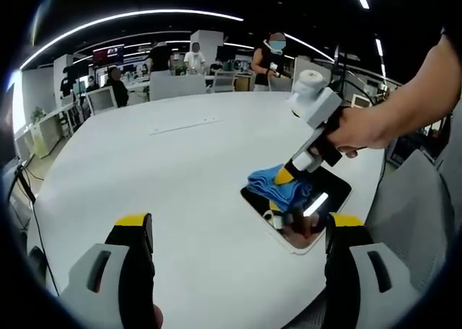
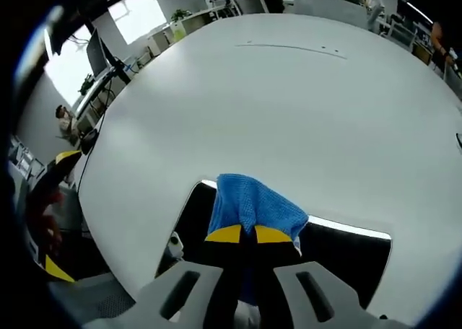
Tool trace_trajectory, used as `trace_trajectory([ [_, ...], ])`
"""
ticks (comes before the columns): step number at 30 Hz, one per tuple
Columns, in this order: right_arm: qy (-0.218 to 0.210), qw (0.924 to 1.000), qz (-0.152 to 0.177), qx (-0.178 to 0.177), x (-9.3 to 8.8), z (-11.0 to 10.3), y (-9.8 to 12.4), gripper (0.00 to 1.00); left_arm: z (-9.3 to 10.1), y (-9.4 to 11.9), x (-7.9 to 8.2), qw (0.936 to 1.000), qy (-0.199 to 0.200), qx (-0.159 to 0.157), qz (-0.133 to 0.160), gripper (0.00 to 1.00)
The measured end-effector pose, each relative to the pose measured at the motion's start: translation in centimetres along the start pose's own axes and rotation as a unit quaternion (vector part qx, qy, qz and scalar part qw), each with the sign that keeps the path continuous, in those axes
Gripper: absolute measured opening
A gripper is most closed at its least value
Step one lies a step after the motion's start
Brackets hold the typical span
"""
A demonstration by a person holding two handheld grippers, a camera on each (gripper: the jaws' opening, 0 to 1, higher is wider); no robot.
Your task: Wipe the mirror surface with the cleaning cloth until all visible marks leave the cleaned area.
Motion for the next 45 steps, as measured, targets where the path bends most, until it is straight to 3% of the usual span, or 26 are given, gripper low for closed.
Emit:
trace_trajectory([
  [45, -0.012, 0.9984, -0.013, 0.053, -8.3, -2.4, 3.4, 0.0, 1.9, -0.4, -0.4, 0.9997, -0.009, -0.016, -0.013, 0.99],
])
Point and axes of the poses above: the point that each gripper's makers call its tool centre point, and the gripper's own axes: y roughly backward along the fingers, z roughly to its right, x roughly out of its top, the point moved 7 cm from there along y, roughly backward along the fingers, and after that the axes turned 5 degrees about -y, right-handed, at the moved point
